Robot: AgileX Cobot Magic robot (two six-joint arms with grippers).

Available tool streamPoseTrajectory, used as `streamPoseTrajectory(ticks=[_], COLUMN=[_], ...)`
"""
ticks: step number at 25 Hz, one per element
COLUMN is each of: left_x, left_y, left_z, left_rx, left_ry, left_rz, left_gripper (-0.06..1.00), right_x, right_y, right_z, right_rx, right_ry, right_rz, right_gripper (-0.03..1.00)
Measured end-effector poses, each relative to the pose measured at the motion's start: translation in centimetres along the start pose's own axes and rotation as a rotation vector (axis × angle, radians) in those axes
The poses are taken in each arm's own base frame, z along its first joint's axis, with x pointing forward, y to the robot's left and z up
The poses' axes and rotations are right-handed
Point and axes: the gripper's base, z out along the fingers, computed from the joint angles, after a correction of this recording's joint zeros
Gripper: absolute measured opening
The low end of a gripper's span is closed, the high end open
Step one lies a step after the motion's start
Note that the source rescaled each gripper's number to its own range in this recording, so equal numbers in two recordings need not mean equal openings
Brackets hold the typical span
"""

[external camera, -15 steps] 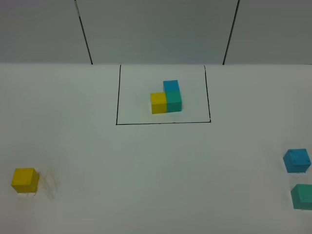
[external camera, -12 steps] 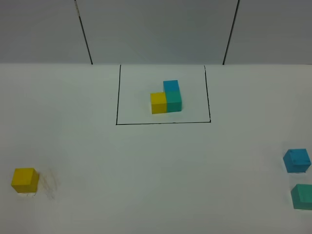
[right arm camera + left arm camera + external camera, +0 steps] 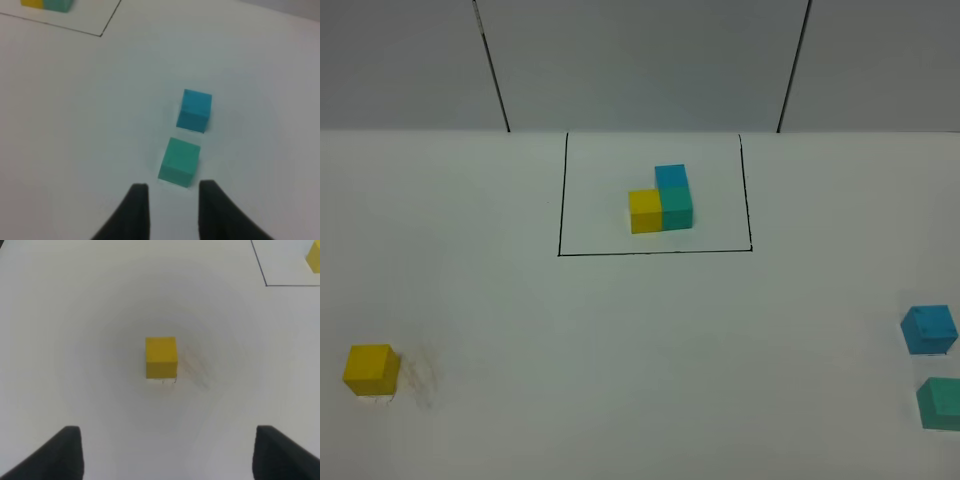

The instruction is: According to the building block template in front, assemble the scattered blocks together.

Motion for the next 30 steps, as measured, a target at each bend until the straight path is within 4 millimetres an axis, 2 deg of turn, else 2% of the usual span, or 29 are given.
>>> streamPoseTrajectory(ticks=[23, 26, 30], left_x=[-0.1, -1.0, -3.8], left_y=[0.0, 0.0, 0.0], left_z=[0.1, 0.7, 1.2], left_rx=[0.0, -0.001, -0.004], left_ry=[0.011, 0.068, 0.12], left_rz=[0.0, -0.031, -0.054], left_gripper=[0.61, 0.62, 0.72], right_x=[0.0, 0.0, 0.0], right_y=[0.0, 0.0, 0.0], right_z=[0.0, 0.0, 0.0], right_rx=[0.0, 0.0, 0.0], right_ry=[-0.001, -0.001, -0.001], right_rz=[0.0, 0.0, 0.0], right_gripper=[0.0, 0.0, 0.0])
